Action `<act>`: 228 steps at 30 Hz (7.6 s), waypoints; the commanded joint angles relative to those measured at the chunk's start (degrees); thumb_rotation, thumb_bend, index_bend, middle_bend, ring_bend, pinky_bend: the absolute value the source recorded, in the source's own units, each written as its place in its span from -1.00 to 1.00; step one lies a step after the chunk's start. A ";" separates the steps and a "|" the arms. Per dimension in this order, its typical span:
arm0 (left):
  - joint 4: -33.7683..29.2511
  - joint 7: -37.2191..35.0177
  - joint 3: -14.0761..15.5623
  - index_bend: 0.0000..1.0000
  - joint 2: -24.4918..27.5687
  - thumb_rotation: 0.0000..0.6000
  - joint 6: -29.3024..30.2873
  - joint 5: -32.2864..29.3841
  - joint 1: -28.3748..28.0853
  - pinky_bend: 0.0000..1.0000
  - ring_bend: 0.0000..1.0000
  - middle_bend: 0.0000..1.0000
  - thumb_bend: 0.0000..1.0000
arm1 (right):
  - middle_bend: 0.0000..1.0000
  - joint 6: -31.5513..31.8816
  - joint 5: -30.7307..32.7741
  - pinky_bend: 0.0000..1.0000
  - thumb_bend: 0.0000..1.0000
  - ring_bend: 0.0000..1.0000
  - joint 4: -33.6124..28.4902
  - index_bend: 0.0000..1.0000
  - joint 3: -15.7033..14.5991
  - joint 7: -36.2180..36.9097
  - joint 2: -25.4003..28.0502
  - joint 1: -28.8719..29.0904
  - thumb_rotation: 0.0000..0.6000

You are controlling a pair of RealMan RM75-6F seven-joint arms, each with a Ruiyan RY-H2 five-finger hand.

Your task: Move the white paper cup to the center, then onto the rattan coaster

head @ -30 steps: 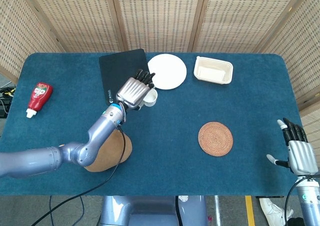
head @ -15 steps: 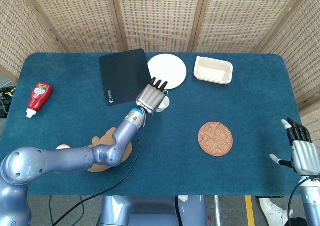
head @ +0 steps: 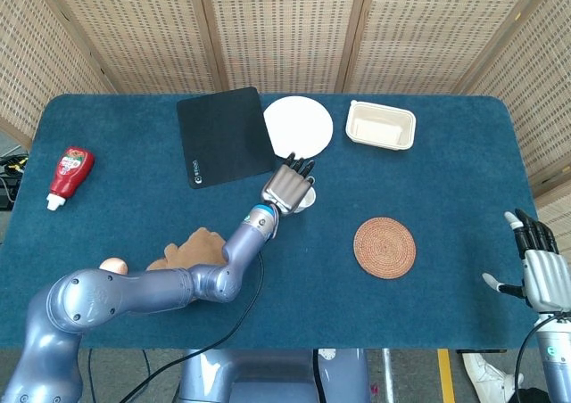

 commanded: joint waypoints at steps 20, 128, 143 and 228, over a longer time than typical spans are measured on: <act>2.33 -0.52 1.31 -0.75 -2.23 1.00 0.90 0.11 0.71 -1.00 -1.00 -1.00 -0.64 | -1.00 0.72 -0.51 -1.00 -0.91 -1.00 -0.07 -1.00 0.18 0.47 0.02 -0.19 1.00; -4.88 -54.51 7.61 -1.00 20.14 1.00 42.38 65.21 70.83 -1.00 -1.00 -1.00 -0.89 | -1.00 -45.13 20.72 -1.00 -0.90 -1.00 12.92 -0.65 9.09 -32.07 -24.05 53.22 1.00; -4.90 -54.49 6.67 -1.00 20.08 1.00 40.93 65.98 71.11 -1.00 -1.00 -1.00 -0.89 | -0.97 -45.47 23.71 -1.00 -0.90 -1.00 15.07 -0.43 6.89 -32.51 -24.94 54.15 1.00; -7.07 -52.31 4.44 -1.00 20.52 1.00 41.69 69.00 73.26 -1.00 -1.00 -1.00 -0.89 | -0.99 -30.65 25.21 -1.00 -0.90 -1.00 -8.51 -0.43 -5.72 -36.95 -2.44 35.58 1.00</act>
